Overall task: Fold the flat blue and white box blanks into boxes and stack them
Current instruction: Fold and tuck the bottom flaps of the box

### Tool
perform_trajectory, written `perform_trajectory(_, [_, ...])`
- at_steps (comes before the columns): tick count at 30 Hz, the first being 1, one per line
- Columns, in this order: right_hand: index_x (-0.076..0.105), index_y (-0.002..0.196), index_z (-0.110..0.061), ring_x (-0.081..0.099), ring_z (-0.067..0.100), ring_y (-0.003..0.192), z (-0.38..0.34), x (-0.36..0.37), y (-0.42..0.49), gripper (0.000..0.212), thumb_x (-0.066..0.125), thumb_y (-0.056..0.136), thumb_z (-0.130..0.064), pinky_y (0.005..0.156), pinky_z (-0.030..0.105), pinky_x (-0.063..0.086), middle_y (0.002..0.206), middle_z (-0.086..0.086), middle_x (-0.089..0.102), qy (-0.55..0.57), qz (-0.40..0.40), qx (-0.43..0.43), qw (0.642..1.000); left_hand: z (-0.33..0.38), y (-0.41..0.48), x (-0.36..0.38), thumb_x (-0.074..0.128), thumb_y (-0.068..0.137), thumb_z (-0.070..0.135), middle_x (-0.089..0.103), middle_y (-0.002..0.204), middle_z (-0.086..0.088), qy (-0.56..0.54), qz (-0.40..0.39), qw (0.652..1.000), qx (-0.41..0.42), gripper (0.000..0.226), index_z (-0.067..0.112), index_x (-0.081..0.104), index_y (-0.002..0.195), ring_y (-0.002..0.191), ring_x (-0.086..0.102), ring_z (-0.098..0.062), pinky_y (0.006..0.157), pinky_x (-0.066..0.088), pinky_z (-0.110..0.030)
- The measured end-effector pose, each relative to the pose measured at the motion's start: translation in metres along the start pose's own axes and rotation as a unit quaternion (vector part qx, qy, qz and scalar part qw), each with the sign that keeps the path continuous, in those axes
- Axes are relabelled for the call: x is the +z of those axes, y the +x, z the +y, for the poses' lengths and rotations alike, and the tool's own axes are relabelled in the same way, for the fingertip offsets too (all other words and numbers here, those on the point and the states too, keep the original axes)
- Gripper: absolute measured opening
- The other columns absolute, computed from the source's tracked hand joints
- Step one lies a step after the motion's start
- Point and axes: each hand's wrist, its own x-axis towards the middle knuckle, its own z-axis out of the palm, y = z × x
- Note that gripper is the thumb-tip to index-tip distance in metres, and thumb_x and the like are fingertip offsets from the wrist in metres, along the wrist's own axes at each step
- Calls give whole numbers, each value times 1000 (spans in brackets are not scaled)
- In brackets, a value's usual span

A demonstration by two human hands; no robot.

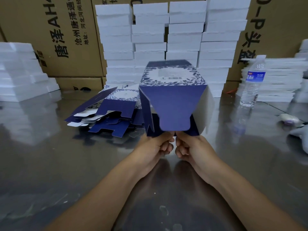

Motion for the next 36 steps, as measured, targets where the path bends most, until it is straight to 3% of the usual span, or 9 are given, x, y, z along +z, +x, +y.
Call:
perform_trajectory(2, [51,50,-13,39,15,46,0,-1,1,43,54,92,-23,53,23,39,44,2,37,-5,11,1,1000,1,0,0,64,82,10,39,44,5,3,-5,1000,-8,33,20,60,50,45,43,-9,59,41,-24])
perform_trajectory(6, [51,54,-12,34,15,42,0,0,2,43,54,92,-30,57,30,30,41,1,33,-20,21,-2,1000,1,-1,1,61,89,13,42,42,5,3,8,1000,-3,25,15,62,63,46,46,-10,56,42,-22])
perform_trajectory(8, [49,55,-11,31,14,38,0,-2,3,44,52,94,-33,55,30,27,37,0,31,-9,33,11,999,1,0,1,63,87,16,39,41,2,-3,27,1000,-17,34,16,61,53,45,48,-11,55,42,-22])
perform_trajectory(20, [45,58,-12,34,12,34,-2,-6,7,48,46,97,-39,51,26,36,37,0,30,17,58,51,997,8,1,1,48,98,31,33,37,1,24,163,983,-75,42,10,44,62,37,44,-12,48,47,-25])
perform_trajectory(25, [45,60,-12,36,13,34,-3,-10,7,48,44,96,-43,51,27,39,35,0,32,25,86,62,994,7,2,2,50,96,36,43,40,-1,55,199,976,-69,40,6,50,69,37,50,-13,48,54,-26])
perform_trajectory(28, [49,60,-10,46,12,37,2,-13,8,52,39,98,-44,58,29,46,36,-3,43,-150,133,1,980,3,1,-4,49,95,40,50,51,-3,185,246,952,-4,40,5,53,76,38,54,-10,48,55,-27])
perform_trajectory(31, [51,64,-5,53,20,55,7,-19,5,52,36,97,-41,54,29,38,51,2,53,-371,196,-123,899,1,0,-11,48,96,38,57,59,-7,310,277,908,58,39,7,52,73,54,63,-20,65,54,-39])
perform_trajectory(34, [45,71,-17,52,21,63,11,-22,5,41,38,94,-49,52,31,36,63,-1,54,-436,221,-151,859,0,-1,-11,46,96,38,61,66,-14,399,288,867,83,42,11,44,64,68,61,-31,66,48,-38])
perform_trajectory(36, [47,98,-19,58,23,79,11,-23,6,34,42,91,-52,66,37,47,84,2,62,-431,231,-152,859,0,-1,-12,45,96,37,54,62,-8,433,293,848,92,42,13,41,61,63,53,-27,62,43,-36])
